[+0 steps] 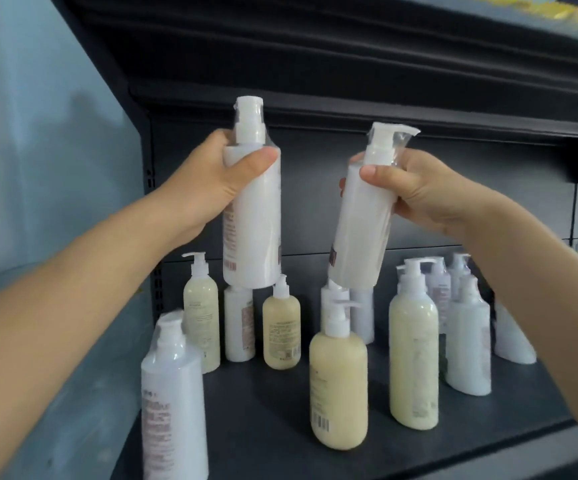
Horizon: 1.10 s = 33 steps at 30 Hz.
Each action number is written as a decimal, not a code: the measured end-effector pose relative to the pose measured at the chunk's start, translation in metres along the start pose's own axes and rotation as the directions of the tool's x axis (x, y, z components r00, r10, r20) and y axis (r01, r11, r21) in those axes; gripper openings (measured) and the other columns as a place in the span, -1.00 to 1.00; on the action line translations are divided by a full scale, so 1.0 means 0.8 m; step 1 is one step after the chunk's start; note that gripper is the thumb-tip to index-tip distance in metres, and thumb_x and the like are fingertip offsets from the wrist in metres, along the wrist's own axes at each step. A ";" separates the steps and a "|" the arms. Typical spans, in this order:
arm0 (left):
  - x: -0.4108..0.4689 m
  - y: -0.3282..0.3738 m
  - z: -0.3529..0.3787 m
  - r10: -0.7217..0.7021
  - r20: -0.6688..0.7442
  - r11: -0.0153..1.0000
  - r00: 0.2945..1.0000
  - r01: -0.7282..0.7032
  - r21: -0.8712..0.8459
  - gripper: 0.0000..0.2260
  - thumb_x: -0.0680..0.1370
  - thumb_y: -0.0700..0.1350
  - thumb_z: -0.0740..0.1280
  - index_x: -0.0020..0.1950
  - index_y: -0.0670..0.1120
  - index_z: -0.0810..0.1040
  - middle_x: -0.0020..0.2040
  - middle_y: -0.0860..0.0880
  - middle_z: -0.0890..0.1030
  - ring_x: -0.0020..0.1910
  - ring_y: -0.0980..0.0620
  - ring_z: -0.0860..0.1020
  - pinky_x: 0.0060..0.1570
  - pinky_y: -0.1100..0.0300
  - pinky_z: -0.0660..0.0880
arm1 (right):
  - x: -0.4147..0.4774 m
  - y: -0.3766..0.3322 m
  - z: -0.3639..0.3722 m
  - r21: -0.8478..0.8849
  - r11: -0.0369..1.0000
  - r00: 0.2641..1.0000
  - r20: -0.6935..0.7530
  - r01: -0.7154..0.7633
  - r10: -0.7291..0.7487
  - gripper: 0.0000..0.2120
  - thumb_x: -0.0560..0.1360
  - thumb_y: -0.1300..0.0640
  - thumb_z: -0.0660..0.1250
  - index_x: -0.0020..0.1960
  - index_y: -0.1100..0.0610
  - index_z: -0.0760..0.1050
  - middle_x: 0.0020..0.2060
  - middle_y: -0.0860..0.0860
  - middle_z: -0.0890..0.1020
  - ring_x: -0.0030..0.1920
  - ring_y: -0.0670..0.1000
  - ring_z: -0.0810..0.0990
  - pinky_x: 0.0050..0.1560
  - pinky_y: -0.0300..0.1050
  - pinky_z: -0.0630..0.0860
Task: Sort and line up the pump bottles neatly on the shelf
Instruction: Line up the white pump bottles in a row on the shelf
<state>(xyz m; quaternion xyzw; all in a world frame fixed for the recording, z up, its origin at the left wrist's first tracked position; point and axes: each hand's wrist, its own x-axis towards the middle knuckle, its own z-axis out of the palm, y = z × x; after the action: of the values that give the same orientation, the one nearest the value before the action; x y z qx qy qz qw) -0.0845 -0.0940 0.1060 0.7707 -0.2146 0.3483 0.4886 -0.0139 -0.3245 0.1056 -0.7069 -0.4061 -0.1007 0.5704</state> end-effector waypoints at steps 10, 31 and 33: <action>-0.132 0.072 0.185 -0.197 -0.091 0.962 0.976 0.175 -0.209 -0.59 0.23 0.18 0.41 -0.01 0.03 0.52 -0.19 0.08 0.62 -0.23 0.14 0.61 -0.18 0.18 0.52 | -0.173 0.022 -0.100 0.218 0.975 0.999 0.004 -0.041 0.041 -0.65 0.30 -0.03 0.37 0.01 0.13 0.45 -0.21 0.10 0.66 -0.16 0.05 0.69 -0.04 0.08 0.58; -0.104 0.021 0.520 -0.401 0.008 0.901 0.916 0.396 -0.179 -0.65 0.32 0.21 0.35 0.04 0.13 0.46 -0.04 0.13 0.60 -0.02 0.15 0.58 0.02 0.14 0.51 | -0.269 0.212 -0.315 0.165 0.951 0.908 -0.292 -0.263 0.302 -0.86 0.40 0.09 0.46 -0.09 0.08 0.56 -0.32 -0.03 0.64 -0.30 -0.04 0.64 -0.39 -0.22 0.53; -0.085 0.001 0.537 -0.409 -0.046 0.901 0.911 0.395 -0.179 -0.62 0.29 0.23 0.33 0.04 0.12 0.45 -0.05 0.14 0.60 -0.05 0.19 0.57 -0.07 0.20 0.49 | -0.247 0.237 -0.326 0.137 0.954 0.909 -0.293 -0.268 0.297 -0.84 0.40 0.08 0.46 -0.09 0.10 0.54 -0.38 -0.09 0.61 -0.39 -0.12 0.59 -0.52 -0.32 0.42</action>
<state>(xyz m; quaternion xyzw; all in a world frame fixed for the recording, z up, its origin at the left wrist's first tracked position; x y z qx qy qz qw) 0.0102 -0.4827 -0.0651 0.7401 -0.0588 0.2522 0.6207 0.0720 -0.6503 -0.0656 -0.7058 -0.2090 -0.1079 0.6682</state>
